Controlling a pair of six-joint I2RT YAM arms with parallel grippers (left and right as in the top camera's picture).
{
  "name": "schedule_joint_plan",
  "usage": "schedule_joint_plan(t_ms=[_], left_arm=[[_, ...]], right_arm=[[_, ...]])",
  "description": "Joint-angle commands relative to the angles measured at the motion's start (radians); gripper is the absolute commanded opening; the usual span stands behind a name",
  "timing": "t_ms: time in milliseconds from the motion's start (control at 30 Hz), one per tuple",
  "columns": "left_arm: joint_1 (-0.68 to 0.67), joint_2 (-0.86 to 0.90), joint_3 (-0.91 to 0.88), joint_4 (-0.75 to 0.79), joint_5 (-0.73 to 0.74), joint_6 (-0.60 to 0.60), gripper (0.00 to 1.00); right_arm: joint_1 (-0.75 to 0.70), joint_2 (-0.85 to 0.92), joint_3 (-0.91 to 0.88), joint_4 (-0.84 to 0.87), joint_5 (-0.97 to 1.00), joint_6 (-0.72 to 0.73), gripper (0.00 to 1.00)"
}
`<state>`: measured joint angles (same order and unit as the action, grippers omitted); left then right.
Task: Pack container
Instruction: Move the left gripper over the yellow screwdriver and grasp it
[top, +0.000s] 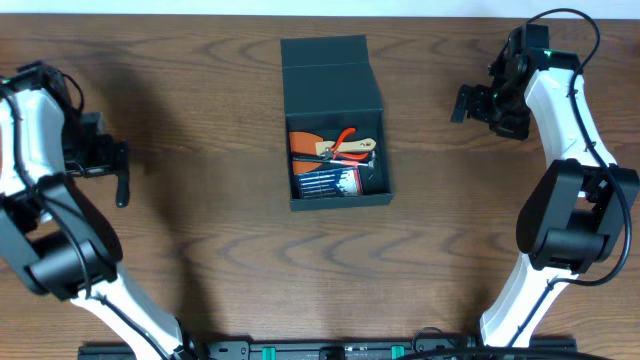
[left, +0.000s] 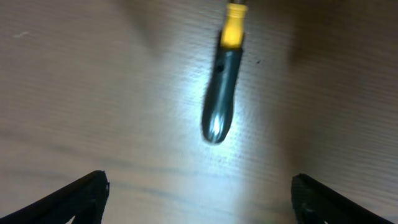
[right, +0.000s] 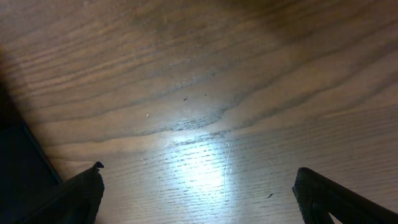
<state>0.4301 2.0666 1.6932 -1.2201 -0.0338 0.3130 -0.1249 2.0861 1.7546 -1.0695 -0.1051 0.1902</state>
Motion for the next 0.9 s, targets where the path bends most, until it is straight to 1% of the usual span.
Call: schedule_joint_plan(t_ms=[0, 167, 367, 567, 867], left_arm=[[-0.003, 0.052, -0.005, 0.011, 0.023, 0.046, 0.89], [-0.003, 0.119, -0.005, 0.046, 0.023, 0.045, 0.8], [-0.003, 0.147, -0.005, 0.076, 0.023, 0.066, 0.79], [-0.003, 0.169, -0.005, 0.087, 0.023, 0.145, 0.77], [-0.003, 0.178, -0.006, 0.169, 0.023, 0.151, 0.77]], right_arm=[[0.008, 0.008, -0.003, 0.012, -0.004, -0.012, 0.99], [0.008, 0.008, -0.003, 0.037, 0.0, -0.012, 0.99], [0.008, 0.008, -0.003, 0.049, 0.004, -0.025, 0.99], [0.008, 0.008, -0.003, 0.049, 0.004, -0.031, 0.99], [0.008, 0.008, -0.003, 0.047, 0.003, -0.031, 0.99]])
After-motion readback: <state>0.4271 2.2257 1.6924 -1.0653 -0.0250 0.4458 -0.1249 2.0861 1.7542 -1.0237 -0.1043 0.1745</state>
